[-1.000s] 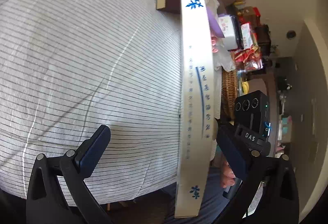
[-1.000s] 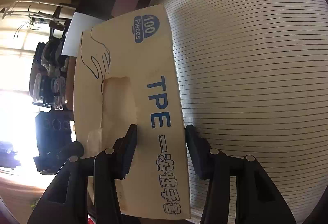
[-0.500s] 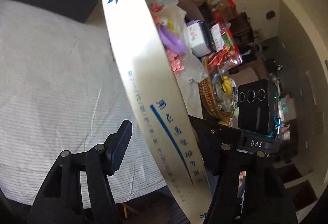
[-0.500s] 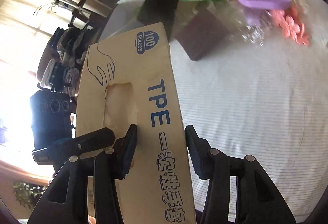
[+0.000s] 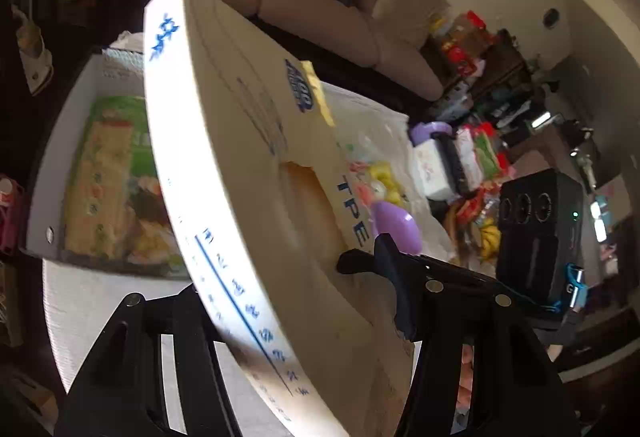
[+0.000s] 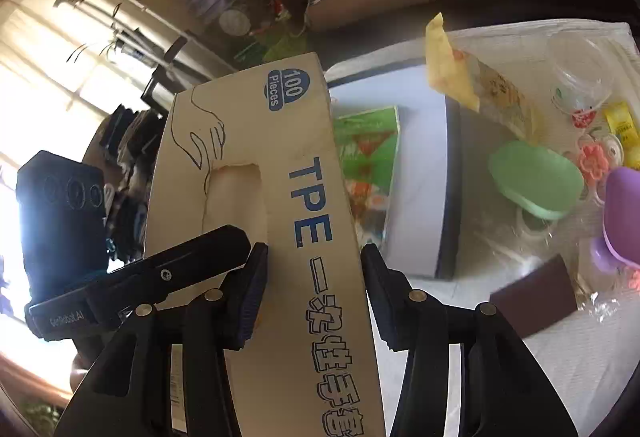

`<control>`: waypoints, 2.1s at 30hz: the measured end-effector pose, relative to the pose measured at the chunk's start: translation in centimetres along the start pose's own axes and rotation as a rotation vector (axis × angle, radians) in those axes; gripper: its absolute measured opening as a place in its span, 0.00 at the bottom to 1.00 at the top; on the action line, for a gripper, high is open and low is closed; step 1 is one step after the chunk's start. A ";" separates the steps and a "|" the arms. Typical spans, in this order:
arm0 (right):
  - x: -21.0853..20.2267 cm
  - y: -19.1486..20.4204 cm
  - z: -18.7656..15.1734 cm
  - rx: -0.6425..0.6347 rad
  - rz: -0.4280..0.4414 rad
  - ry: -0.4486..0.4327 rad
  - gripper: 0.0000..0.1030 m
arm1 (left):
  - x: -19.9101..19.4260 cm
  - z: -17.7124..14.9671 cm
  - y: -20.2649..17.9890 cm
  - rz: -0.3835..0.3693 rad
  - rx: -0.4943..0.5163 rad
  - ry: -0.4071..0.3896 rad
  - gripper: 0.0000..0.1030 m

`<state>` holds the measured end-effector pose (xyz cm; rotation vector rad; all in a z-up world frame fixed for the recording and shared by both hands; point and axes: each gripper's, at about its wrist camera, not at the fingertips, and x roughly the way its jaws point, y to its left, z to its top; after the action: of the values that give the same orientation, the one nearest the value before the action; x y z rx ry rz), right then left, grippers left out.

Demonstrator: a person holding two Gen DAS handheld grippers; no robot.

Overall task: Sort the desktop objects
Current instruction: 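Lift the white TPE glove box with the right gripper toward the open box, then lower the glove box into the open box beside the seaweed package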

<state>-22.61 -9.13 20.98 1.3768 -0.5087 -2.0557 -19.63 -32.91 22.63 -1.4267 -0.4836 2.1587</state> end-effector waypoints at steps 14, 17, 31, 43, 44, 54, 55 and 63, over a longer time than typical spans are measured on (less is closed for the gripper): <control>14.6 -2.9 6.9 0.108 -0.409 -0.012 0.48 | 13.4 5.0 12.5 0.077 -0.112 0.114 0.55; 16.0 -3.5 6.5 0.091 -0.494 0.005 0.48 | 15.0 4.6 12.9 0.092 -0.091 0.149 0.55; 18.0 0.5 5.4 -0.087 -0.608 0.132 0.52 | 16.4 3.0 11.8 0.167 -0.014 0.217 0.56; 10.4 4.5 4.7 -0.369 -0.575 0.018 0.58 | 18.2 4.0 13.7 0.238 -0.063 0.253 0.76; 9.7 4.7 4.5 -0.377 -0.554 0.012 0.58 | 18.7 3.7 14.0 0.226 -0.076 0.275 0.76; 1.9 6.0 -1.1 -0.407 -0.375 -0.046 0.61 | 22.7 3.5 13.1 0.221 -0.096 0.434 0.78; 1.1 5.9 -1.5 -0.410 -0.373 -0.053 0.61 | 23.0 3.5 12.9 0.218 -0.093 0.442 0.80; -3.5 2.9 -3.5 -0.387 -0.397 -0.085 0.62 | 24.4 3.3 11.6 0.207 -0.106 0.472 0.85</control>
<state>-17.61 -8.88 23.76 1.2277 0.1452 -2.3735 -32.98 -28.07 -0.53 -2.0477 -0.2855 1.8698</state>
